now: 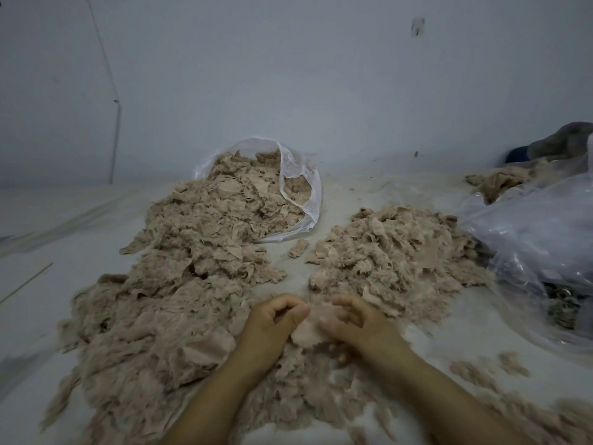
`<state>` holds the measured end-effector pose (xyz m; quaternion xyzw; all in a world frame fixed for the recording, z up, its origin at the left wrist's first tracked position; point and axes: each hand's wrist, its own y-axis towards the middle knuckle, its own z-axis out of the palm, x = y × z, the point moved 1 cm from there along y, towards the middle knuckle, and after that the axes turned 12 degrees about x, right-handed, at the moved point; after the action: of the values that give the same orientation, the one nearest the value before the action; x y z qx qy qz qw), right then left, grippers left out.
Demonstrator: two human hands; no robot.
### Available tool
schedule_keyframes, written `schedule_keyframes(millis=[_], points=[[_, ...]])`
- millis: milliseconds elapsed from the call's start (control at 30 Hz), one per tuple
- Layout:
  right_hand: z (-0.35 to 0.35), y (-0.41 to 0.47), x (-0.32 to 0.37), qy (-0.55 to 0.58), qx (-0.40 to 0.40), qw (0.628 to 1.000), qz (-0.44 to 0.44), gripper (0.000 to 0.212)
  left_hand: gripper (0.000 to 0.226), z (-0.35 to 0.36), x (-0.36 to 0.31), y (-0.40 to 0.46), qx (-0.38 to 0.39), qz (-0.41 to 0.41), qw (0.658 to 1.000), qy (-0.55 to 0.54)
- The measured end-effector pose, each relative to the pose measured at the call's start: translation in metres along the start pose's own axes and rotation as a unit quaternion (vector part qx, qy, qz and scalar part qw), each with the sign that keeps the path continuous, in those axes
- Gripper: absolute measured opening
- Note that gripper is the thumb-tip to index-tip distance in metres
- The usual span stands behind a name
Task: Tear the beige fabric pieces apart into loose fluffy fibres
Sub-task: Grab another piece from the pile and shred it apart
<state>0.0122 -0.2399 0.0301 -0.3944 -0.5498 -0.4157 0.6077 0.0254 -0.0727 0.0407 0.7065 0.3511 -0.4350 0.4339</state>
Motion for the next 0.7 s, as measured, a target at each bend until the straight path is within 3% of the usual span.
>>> schedule_keyframes(millis=[67, 133, 200, 300, 433, 500, 567, 633, 700], points=[[0.005, 0.003, -0.001, -0.007, -0.002, 1.0, -0.011, 0.014, 0.02, 0.002, -0.001, 0.001, 0.012, 0.001, 1.0, 0.009], [-0.001, 0.006, 0.002, 0.017, -0.069, 0.996, -0.05, 0.002, 0.024, -0.002, 0.002, 0.002, -0.022, -0.002, 0.999, 0.036], [-0.013, 0.009, 0.01, 0.091, -0.124, 0.984, -0.093, 0.009, 0.026, -0.007, 0.006, 0.003, -0.067, -0.008, 0.996, 0.059], [-0.017, 0.011, 0.013, 0.2, -0.082, 0.972, -0.096, 0.019, 0.018, -0.012, 0.011, 0.003, -0.089, -0.024, 0.991, 0.093], [0.0, 0.008, -0.002, 0.033, -0.03, 0.999, -0.011, 0.021, 0.031, -0.014, 0.021, 0.003, -0.008, -0.099, 0.953, 0.285], [0.006, 0.006, -0.007, -0.031, 0.011, 0.999, 0.007, 0.024, 0.023, -0.012, 0.017, 0.003, -0.03, -0.101, 0.965, 0.242], [0.012, 0.004, -0.007, -0.151, 0.058, 0.987, -0.007, 0.042, 0.017, -0.012, 0.014, 0.002, -0.071, -0.093, 0.984, 0.132], [0.018, 0.003, -0.006, -0.25, 0.089, 0.962, -0.059, 0.052, 0.019, -0.01, 0.011, 0.002, -0.055, -0.098, 0.993, 0.021], [0.021, 0.002, -0.004, -0.238, 0.058, 0.966, -0.087, 0.042, 0.024, -0.007, 0.008, 0.001, -0.02, -0.104, 0.991, -0.086]])
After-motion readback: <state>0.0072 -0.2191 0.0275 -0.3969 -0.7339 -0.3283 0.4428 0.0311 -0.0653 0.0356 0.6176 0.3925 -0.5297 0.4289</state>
